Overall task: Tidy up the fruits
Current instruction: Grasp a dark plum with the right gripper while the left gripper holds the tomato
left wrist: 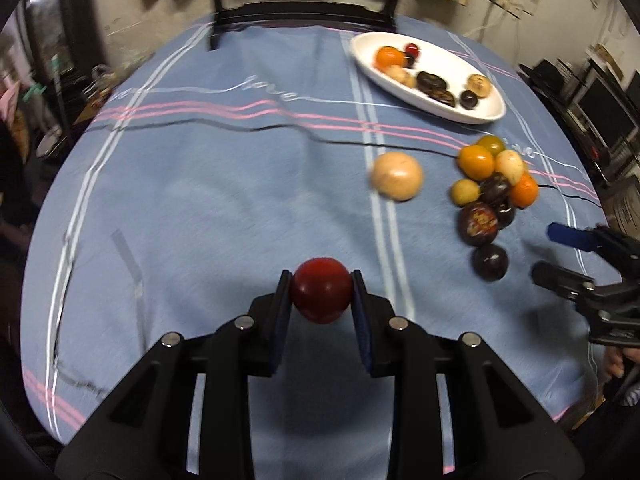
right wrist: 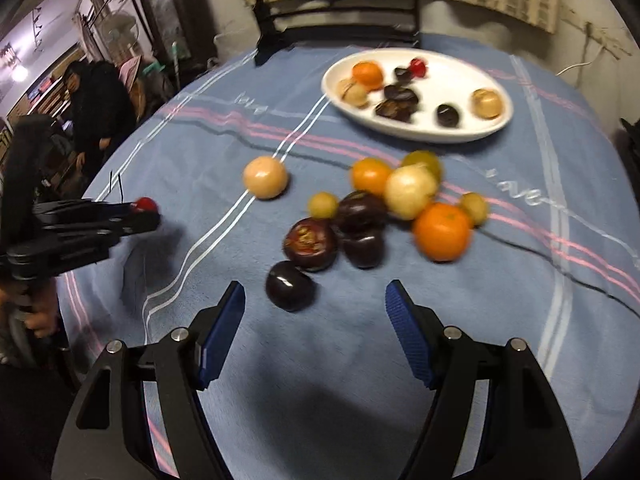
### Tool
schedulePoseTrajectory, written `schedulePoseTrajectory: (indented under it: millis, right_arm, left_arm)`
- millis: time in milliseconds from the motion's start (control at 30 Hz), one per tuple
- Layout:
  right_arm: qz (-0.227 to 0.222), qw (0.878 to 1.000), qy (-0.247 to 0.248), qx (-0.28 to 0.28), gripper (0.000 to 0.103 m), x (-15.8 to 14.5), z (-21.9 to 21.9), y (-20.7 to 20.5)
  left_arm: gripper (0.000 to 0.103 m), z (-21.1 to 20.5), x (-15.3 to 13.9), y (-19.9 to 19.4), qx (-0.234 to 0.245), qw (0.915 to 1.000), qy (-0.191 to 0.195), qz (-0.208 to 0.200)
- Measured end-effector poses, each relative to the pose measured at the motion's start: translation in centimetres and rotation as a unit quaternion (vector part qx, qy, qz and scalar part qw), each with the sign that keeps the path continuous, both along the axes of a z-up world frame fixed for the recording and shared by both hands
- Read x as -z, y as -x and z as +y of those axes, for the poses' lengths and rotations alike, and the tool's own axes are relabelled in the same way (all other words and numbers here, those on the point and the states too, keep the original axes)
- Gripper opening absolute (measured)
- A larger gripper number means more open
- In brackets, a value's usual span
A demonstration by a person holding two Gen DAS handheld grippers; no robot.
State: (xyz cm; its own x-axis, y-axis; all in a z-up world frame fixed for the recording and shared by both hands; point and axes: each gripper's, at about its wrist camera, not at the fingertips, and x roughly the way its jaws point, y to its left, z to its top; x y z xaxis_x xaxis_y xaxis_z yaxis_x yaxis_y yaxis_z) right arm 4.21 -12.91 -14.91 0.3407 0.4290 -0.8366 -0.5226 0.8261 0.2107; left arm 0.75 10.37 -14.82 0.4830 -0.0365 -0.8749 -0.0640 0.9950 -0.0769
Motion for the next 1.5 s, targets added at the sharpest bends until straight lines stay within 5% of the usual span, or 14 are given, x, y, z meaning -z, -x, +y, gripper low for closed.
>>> schedulePoseTrajectory:
  millis: [167,333,733,900,1500]
  right_arm:
    - [0.021,1.000,-0.002,0.003,0.046,1.8,1.1,-0.7]
    - [0.036,0.999,-0.008,0.008,0.041,2.6,1.6,-1.1]
    - [0.045,0.999,-0.015,0.007,0.035,3.0,1.4,-0.9]
    - [0.013,1.000,-0.010,0.017,0.035,1.3,-0.5,0.0]
    - [-0.068,0.984,-0.026,0.160,0.035,-4.9,-12.0,2.7]
  left_arm:
    - [0.029,2.1,-0.2,1.9,-0.033,0.9994,-0.005,0.004]
    - [0.029,3.4,-0.5,3.3,-0.053,0.9986,-0.008,0.005]
    - [0.029,3.3,-0.7,3.2,-0.041,0.9991,-0.008,0.000]
    - [0.029,1.9,-0.8,2.1,-0.017,0.9998,0.000,-0.004]
    - [0.029,-7.7,-3.2,-2.1,0.117,0.9921,0.012,-0.043]
